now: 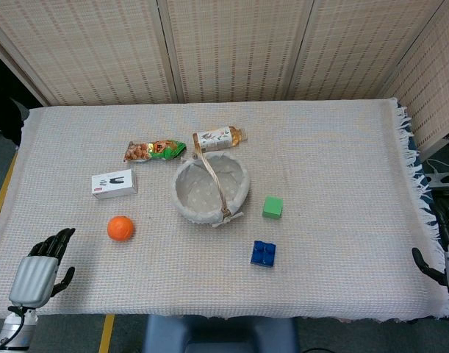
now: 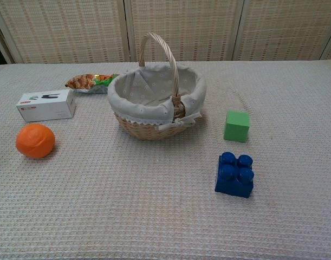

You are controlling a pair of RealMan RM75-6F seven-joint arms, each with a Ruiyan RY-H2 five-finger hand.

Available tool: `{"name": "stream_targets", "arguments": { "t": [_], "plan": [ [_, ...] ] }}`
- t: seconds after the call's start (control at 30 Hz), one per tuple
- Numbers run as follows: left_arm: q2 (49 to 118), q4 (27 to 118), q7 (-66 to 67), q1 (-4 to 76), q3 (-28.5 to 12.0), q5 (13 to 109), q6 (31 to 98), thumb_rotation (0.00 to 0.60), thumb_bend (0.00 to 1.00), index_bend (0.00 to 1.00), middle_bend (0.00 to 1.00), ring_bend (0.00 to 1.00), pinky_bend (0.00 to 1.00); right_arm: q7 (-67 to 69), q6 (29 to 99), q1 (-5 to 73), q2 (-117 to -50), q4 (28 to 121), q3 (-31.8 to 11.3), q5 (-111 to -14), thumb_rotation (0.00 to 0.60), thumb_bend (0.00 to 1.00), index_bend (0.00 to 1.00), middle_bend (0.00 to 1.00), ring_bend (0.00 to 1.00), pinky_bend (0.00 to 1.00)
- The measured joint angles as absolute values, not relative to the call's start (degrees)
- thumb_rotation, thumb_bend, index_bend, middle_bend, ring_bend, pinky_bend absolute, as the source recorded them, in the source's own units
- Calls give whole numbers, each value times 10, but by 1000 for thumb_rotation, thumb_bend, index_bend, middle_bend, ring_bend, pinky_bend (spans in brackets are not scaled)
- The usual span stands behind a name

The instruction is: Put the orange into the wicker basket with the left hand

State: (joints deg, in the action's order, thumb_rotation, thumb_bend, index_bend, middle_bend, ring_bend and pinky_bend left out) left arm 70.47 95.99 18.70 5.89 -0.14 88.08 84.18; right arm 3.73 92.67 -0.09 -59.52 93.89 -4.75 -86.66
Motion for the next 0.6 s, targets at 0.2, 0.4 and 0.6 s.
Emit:
{"name": "stream_targets", "arguments": {
  "t": [0.2, 0.4, 0.6],
  "plan": [
    [707, 955, 190, 60, -2, 884, 843, 600, 375, 0, 0, 47, 277, 42, 929, -2, -598, 938, -50, -868, 600, 224, 0, 0, 0, 176],
    [702, 958, 185, 59, 2, 889, 842, 600, 376, 0, 0, 0, 259, 42, 928, -1, -602, 936, -52, -868, 600, 224, 0, 0, 0, 176],
    [707, 951, 175, 70, 0, 895, 831, 600, 365, 0, 0, 0, 183, 29, 920, 2, -606, 938, -52, -866, 600, 223, 0, 0, 0, 176]
  ]
}}
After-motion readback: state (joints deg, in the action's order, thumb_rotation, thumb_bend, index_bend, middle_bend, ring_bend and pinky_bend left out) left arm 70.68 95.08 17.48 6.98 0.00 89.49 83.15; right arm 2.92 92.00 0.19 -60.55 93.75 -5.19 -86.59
